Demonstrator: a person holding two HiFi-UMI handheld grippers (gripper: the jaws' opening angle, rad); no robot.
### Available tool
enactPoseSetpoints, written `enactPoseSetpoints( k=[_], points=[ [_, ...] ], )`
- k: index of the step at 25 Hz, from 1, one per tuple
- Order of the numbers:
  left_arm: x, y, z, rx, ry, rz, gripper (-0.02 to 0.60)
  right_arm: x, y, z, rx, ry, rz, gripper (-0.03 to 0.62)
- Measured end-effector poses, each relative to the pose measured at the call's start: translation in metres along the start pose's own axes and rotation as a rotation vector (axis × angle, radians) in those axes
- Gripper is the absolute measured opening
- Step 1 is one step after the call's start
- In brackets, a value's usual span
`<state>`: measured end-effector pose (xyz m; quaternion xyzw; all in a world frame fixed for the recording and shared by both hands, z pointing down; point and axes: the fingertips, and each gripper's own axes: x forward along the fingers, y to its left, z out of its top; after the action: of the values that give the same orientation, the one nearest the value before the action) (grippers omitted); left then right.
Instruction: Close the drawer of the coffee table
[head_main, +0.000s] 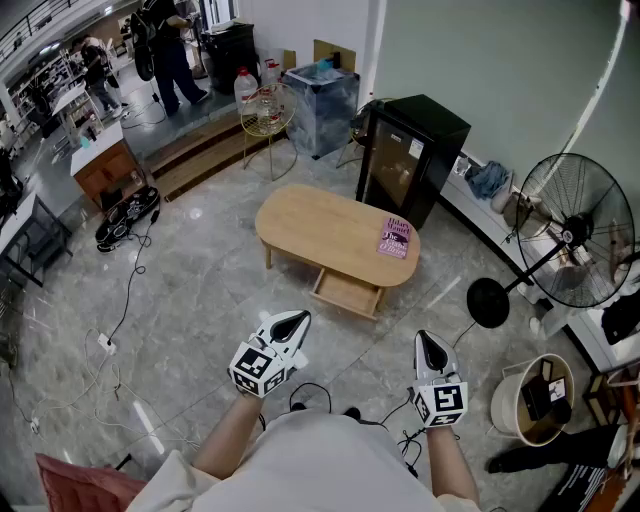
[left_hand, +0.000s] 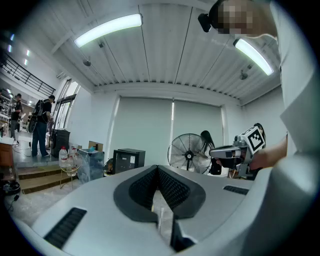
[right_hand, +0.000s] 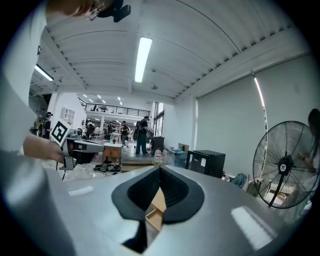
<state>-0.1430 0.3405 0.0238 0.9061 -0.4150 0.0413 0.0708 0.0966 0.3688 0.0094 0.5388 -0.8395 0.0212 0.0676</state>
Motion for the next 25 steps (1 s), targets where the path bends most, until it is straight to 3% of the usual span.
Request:
enactPoseSetpoints(
  k=[12, 25],
  points=[
    [0.007, 0.016, -0.007, -0.007, 0.017, -0.015, 0.008, 0.017, 0.003, -0.003, 0.013, 0.011, -0.015, 0.011],
    [0.001, 0.045, -0.028, -0.025, 0.062, -0.084, 0.008, 0.039, 0.043, -0.019, 0.03, 0.056, -0.04, 0.011]
  ],
)
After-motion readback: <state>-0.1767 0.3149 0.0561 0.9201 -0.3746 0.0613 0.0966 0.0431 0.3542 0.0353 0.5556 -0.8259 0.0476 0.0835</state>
